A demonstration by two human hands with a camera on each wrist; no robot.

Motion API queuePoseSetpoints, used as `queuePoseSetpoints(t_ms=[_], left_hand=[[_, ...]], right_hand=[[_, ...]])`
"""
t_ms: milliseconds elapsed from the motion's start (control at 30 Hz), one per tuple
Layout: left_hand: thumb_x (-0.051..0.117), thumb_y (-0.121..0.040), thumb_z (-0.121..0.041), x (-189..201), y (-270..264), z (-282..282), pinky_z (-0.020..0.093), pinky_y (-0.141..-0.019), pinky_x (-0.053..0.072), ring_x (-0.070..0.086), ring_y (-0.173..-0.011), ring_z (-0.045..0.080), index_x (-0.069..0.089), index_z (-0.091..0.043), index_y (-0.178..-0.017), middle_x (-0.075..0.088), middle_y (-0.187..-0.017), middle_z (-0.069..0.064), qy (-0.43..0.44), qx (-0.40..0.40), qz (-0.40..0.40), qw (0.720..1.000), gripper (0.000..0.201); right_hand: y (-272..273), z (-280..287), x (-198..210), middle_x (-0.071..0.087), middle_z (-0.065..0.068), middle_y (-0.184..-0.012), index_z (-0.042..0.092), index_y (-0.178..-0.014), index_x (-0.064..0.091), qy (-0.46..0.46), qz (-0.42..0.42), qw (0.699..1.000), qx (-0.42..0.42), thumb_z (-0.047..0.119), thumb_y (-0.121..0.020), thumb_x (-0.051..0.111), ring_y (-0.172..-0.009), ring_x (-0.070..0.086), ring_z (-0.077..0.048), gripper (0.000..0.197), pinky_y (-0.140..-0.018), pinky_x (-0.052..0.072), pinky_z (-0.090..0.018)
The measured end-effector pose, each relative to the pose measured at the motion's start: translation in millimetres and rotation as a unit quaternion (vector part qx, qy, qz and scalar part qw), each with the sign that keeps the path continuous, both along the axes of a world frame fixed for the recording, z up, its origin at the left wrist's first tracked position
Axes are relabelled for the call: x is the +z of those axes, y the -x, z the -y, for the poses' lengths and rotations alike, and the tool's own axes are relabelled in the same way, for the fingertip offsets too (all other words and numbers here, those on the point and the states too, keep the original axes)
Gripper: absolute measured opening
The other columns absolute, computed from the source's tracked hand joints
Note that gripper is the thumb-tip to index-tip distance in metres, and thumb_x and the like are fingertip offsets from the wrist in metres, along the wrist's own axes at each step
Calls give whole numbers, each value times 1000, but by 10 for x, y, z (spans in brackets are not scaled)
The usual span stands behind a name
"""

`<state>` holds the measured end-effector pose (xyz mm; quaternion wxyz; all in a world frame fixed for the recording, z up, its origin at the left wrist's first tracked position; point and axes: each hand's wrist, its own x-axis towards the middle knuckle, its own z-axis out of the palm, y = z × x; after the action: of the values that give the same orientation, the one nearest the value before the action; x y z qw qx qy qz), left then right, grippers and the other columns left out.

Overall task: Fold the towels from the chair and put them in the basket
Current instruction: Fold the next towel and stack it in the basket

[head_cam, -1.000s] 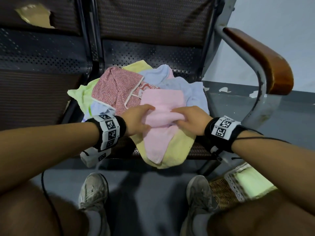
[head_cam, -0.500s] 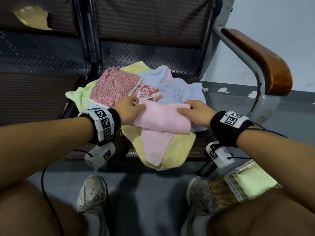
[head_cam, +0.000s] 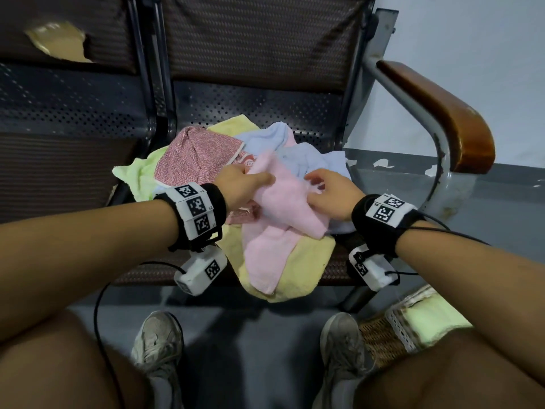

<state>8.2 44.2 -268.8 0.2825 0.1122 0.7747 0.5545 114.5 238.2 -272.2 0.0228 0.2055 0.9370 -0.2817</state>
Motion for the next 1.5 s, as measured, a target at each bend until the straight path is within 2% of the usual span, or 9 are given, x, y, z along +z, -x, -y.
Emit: queuePoseSetpoints(t_ms=[167,267,367,500,767,967,1167,1300,1500], left_hand=[[77,-66,-15,344,-105,0,31,-64,44,55,-75,21,55,-21,-84,59,-81,6,-132,-27,-26,991,29],[70,-62,-15,468,-193,98,32,-70,40,54,-79,20,61,-23,-84,59,-84,6,-166,-65,-12,984,25],[76,-64,-22,513,-235,180,32,-75,47,63,-90,20,67,-19,-107,68,-99,4,-178,-54,-8,983,44],[84,-70,-31,424,-368,252,38,-87,56,68,-107,23,53,-18,-132,69,-122,4,-107,-161,45,980,70],[77,-83,-16,324,-1123,-449,38,-96,53,66,-114,27,62,-9,-126,71,-121,6,-32,-327,29,944,46],[77,-84,-17,38,-2177,-1397,44,-101,51,66,-110,28,62,-3,-120,70,-118,10,4,-414,7,910,41],[75,-85,-18,-638,-3406,-2059,31,-78,59,71,-87,16,61,-2,-112,69,-110,10,47,-462,46,885,34],[67,-87,-34,-1146,-4033,-2326,30,-69,45,61,-103,29,56,-3,-120,62,-116,14,180,-541,-15,822,47],[54,-99,-29,-1608,-4496,-2526,30,-79,39,57,-115,31,53,-6,-131,58,-131,14,273,-597,-114,745,39]], right_hand=[[-36,273,382,56,-6,-140,21,-152,32,203,-113,973,6,22,-89,69,-130,53,-18,74,-111,41,-35],[-111,444,561,67,-11,-123,14,-137,53,241,-117,963,3,19,-87,72,-116,64,-25,53,-101,51,-43],[-197,574,652,70,-19,-115,3,-115,68,230,-102,968,-25,16,-89,69,-111,66,-33,29,-99,52,-51],[-388,559,791,74,-10,-99,6,-104,69,320,-162,928,-97,17,-91,63,-88,70,-23,17,-75,60,-34],[-1418,-259,732,71,-6,-94,10,-107,68,398,-179,875,-207,27,-84,71,-82,68,-17,28,-71,56,-28],[-2764,-1019,455,64,-5,-101,18,-107,63,377,-148,846,-347,23,-87,64,-92,63,-23,21,-90,54,-39],[-4060,-1366,-245,52,-4,-85,18,-90,56,350,-96,778,-513,16,-87,58,-71,53,-18,4,-62,46,-27],[-4703,-1429,-907,44,-7,-72,15,-86,49,354,-42,717,-600,10,-84,53,-57,48,-18,7,-56,47,-26],[-5082,-1511,-1677,64,-13,-110,6,-114,60,331,19,690,-644,17,-83,62,-97,66,-30,33,-78,62,-42]])
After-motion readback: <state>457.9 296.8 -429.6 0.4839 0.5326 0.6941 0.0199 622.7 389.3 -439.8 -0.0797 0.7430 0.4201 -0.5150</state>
